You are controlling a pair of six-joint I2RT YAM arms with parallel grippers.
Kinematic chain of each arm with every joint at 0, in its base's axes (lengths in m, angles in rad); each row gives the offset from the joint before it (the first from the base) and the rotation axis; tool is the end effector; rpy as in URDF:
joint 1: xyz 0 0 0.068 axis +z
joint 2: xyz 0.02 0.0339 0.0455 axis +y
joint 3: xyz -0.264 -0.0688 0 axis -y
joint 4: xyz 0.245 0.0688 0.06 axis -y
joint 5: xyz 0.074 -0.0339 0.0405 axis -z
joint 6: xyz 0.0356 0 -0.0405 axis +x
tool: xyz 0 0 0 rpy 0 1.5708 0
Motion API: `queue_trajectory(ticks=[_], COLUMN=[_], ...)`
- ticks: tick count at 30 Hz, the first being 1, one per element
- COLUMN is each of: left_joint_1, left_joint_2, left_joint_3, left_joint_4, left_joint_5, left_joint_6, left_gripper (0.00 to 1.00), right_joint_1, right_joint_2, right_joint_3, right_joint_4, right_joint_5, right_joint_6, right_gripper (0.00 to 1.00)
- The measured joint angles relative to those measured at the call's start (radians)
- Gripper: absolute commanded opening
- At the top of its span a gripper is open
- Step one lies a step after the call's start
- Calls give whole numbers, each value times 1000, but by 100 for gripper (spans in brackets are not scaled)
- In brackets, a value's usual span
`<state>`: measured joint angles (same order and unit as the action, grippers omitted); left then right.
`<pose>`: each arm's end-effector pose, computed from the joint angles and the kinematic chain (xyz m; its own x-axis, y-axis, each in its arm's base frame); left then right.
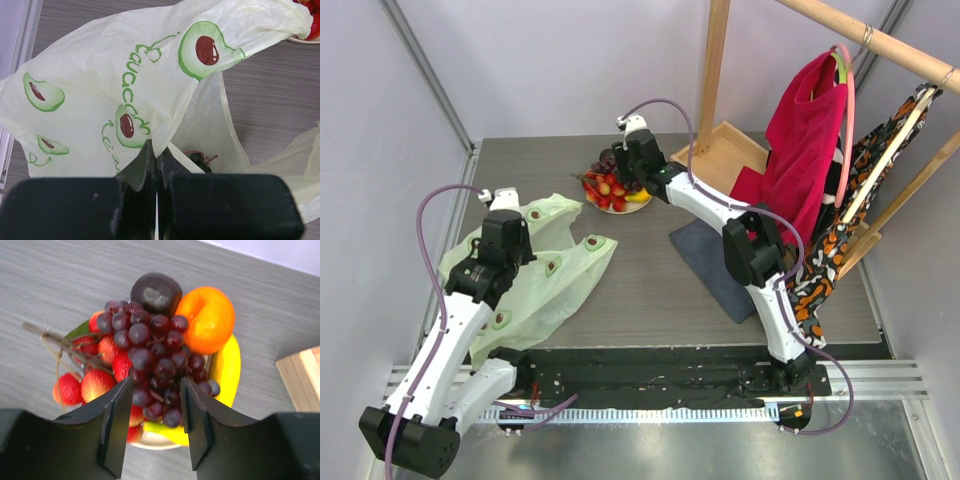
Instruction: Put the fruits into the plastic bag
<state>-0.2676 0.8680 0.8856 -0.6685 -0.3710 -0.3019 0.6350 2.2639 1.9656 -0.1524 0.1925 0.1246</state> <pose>0.1756 -0.0348 0.3143 -0.5485 -0.1370 -0.8249 -0.2040 0.9786 -0.0268 0.4376 0.3140 0.2545 -0.4031 -0.1455 -0.9035 -0.3966 0.9175 0.0292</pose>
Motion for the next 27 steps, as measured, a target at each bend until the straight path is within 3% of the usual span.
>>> queue_trajectory(ticks=[13, 27], left_joint_1=[2, 8], left_joint_2=[3, 3], left_joint_3=[0, 0], left_joint_4=[2, 3], left_joint_5=[15, 24], left_joint_6=[0, 0], left_gripper=[0, 0], right_joint_1=[-18, -62], right_joint_2=[114, 122], right_joint_3=[114, 114], right_joint_4=[-39, -19], right_joint_5=[30, -111], right_joint_6=[-37, 6], right_gripper=[43, 39])
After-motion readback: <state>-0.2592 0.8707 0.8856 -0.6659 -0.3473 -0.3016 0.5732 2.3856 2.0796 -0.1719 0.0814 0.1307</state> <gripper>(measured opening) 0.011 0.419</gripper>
